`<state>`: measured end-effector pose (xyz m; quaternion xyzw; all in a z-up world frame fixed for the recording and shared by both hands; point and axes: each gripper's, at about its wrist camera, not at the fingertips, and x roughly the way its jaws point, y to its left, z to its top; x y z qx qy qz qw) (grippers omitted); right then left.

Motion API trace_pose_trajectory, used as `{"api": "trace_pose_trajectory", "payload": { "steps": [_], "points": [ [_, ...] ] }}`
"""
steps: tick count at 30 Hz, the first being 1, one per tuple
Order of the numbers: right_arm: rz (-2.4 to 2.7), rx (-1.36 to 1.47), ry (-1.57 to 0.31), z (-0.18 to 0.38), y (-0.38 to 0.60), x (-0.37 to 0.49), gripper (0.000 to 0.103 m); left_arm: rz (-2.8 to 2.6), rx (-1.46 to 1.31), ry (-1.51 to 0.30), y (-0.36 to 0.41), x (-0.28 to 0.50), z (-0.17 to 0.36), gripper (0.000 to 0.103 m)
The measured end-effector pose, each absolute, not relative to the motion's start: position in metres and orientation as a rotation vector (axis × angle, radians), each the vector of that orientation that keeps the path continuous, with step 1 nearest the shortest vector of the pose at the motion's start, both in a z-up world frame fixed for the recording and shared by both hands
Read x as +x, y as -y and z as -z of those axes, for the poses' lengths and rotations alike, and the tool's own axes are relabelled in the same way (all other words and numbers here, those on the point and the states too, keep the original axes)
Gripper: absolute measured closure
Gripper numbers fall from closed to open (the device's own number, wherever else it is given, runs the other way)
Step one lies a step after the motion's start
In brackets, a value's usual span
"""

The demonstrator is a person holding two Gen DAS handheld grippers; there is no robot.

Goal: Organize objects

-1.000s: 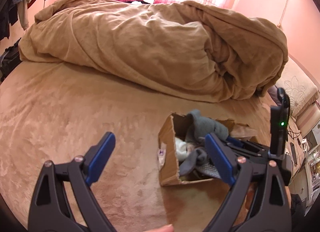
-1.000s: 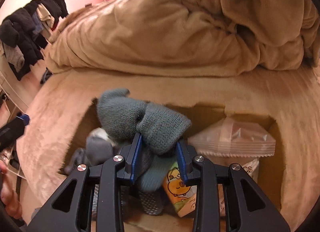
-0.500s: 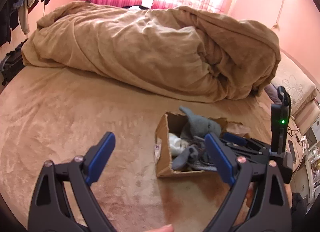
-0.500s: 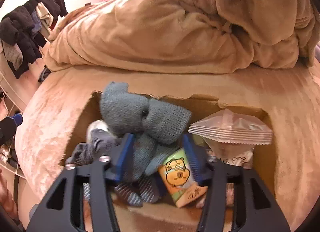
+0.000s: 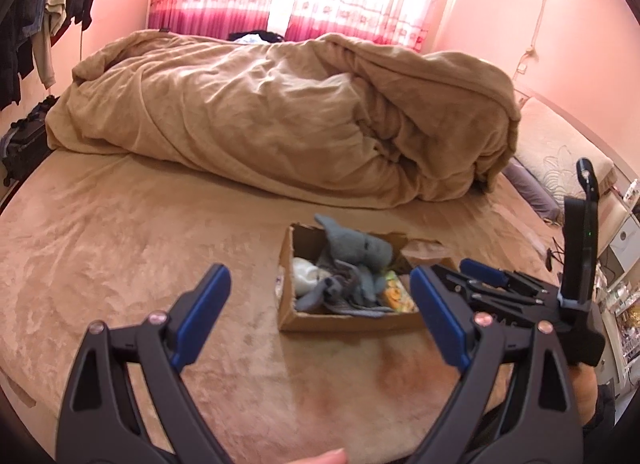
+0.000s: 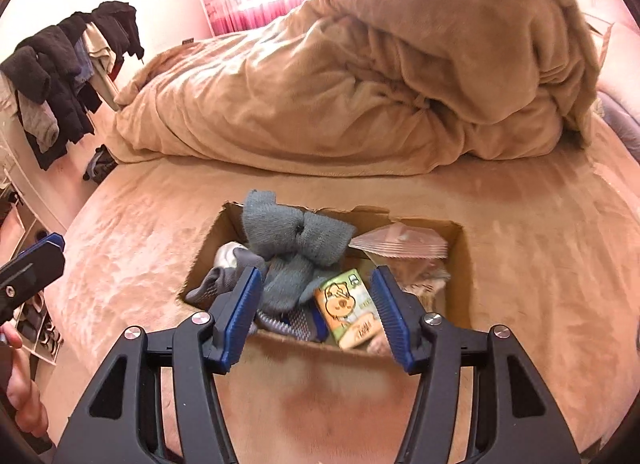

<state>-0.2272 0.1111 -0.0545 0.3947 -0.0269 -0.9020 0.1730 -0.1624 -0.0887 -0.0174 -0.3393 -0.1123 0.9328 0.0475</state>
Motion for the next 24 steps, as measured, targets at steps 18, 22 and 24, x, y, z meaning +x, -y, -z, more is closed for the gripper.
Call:
{"api": "trace_pose_trajectory", "payload": {
  "steps": [18, 22, 24],
  "points": [
    [2.589, 1.046, 0.112, 0.016, -0.149, -0.132, 0.042, -2.821, -1.005, 0.312, 0.041, -0.088, -0.006, 0.011],
    [2.591, 1.042, 0.103, 0.012, -0.154, -0.114, 0.042, -2.816, -1.008, 0.303, 0.033, -0.074, -0.005, 0.011],
    [2.593, 1.037, 0.095, 0.009, -0.157, -0.105, 0.042, -2.812, -1.014, 0.301, 0.029, -0.065, -0.003, 0.011]
  ]
}}
